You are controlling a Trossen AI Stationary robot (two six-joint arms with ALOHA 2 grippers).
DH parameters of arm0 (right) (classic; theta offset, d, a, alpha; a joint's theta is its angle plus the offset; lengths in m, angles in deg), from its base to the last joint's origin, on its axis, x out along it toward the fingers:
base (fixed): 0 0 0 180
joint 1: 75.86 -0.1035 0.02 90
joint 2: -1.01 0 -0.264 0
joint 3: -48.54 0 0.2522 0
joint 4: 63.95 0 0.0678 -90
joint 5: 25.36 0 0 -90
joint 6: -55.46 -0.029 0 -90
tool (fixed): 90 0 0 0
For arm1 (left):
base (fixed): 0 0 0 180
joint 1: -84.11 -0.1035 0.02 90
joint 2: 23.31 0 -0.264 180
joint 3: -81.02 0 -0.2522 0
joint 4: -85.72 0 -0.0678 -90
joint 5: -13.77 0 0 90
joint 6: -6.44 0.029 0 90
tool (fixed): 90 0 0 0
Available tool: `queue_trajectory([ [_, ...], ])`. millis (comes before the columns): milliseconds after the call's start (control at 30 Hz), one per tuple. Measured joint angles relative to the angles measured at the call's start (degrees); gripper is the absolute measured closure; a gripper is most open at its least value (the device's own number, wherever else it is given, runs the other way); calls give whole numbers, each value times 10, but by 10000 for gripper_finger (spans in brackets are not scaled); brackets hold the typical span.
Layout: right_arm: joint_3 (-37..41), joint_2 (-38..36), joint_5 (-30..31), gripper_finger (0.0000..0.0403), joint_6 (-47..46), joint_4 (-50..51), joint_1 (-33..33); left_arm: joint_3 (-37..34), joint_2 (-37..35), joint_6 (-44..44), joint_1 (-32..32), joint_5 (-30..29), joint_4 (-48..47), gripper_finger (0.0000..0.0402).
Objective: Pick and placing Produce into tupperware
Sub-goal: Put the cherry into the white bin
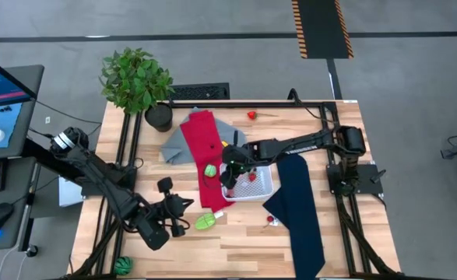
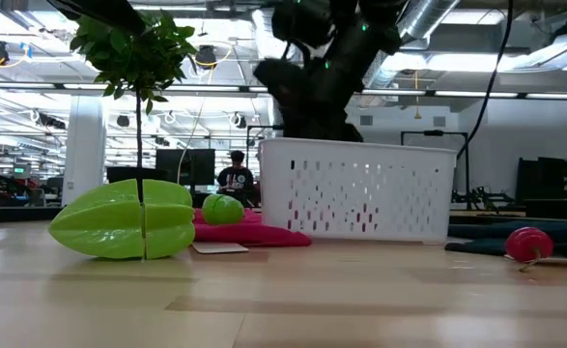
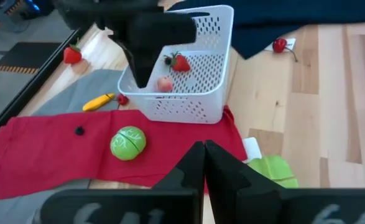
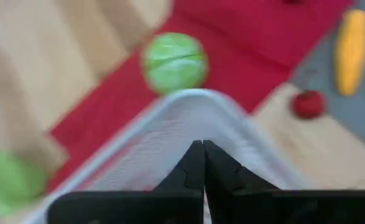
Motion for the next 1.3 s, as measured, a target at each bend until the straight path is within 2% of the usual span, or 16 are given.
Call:
queue_trajectory([
  [67, -11, 1, -10, 348, 10, 18, -9, 0, 0, 0, 7, -9, 0, 402],
  [167, -56, 2, -16, 322, -11, 108, -17, 0, 0, -6, 11, -26, -1, 402],
  [300, -120, -3, -11, 325, -19, 247, -44, 0, 1, -11, 10, -27, -1, 402],
  [500, -206, -18, -22, 338, -83, 370, -132, 0, 1, -13, 11, -31, -8, 402],
  [667, -229, -19, -19, 338, -147, 400, -228, 0, 2, 1, 11, -1, -9, 402],
  [933, -230, 0, -11, 338, -281, 401, -354, 0, 2, 7, 11, -12, 19, 402],
  [1067, -229, 21, 51, 334, -300, 406, -391, 0, 2, 34, 11, -22, 49, 402],
  [1167, -231, 44, 56, 312, -320, 426, -394, 0, 2, 52, 11, -23, 72, 402],
  [1300, -230, 89, 48, 253, -317, 487, -393, 0, 2, 70, 11, -22, 84, 402],
])
